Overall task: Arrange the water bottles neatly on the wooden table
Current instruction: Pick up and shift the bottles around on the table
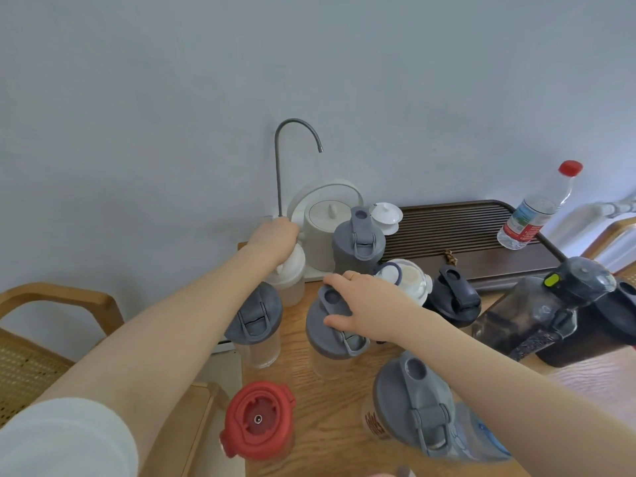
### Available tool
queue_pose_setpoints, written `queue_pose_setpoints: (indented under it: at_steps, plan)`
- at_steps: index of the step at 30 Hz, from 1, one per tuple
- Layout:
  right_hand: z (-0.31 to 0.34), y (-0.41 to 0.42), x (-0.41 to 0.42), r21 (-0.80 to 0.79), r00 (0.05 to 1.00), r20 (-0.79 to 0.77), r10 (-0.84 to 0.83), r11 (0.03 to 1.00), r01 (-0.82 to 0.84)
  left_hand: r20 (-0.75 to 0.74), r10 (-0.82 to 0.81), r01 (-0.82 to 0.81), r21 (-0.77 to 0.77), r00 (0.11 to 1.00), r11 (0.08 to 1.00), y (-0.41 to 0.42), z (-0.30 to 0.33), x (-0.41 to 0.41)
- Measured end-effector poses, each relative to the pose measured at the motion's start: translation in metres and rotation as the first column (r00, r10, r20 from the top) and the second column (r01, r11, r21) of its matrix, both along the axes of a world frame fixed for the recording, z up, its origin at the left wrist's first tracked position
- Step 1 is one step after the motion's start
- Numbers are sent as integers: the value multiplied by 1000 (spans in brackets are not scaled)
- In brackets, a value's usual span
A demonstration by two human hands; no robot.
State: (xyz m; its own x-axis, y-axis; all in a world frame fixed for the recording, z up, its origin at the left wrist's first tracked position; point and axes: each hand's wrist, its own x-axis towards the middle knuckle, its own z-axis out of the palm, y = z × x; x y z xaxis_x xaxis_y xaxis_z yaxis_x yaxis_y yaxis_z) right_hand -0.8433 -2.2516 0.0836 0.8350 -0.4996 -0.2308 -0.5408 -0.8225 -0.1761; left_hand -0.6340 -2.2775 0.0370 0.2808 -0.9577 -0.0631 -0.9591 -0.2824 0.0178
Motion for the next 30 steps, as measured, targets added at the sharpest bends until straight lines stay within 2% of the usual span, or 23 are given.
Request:
queue_pose_setpoints:
  at_steps: [5, 9, 12, 15, 18, 20, 22, 26, 30]
  plan:
    - [-2, 5, 5, -7, 998, 32, -63, 998, 63, 10, -24, 22, 126, 1000, 992, 1, -4, -5]
    - [-2, 9, 4, -54, 995, 41, -94, 994, 96, 3, -48, 47, 68, 999, 997, 7, -9, -10]
    - [6, 8, 4, -80, 986, 126, -112, 989, 122, -105, -10, 18, 81, 994, 997, 15, 0, -7]
    - [15, 8, 13, -42, 966, 226, -122, 990, 135, -310, 25, 16, 130, 950, 991, 30, 12, -3]
    - [18, -2, 37, 31, 956, 257, -140, 990, 137, -486, 27, -44, -25, 874, 999, 57, 39, 0]
    - [14, -14, 61, 110, 967, 208, -146, 986, 125, -543, 24, -96, -104, 840, 990, 84, 52, 2]
    - [9, -24, 84, 188, 984, 125, -126, 977, 101, -554, 20, -83, -88, 832, 993, 116, 53, 0]
    - [-8, -31, 120, 229, 993, -82, -79, 969, 96, -417, 95, -91, 31, 904, 995, 161, 30, -6]
    - [-28, -32, 145, 196, 970, -234, -66, 974, 114, -359, 106, -121, -20, 927, 992, 170, 2, -9]
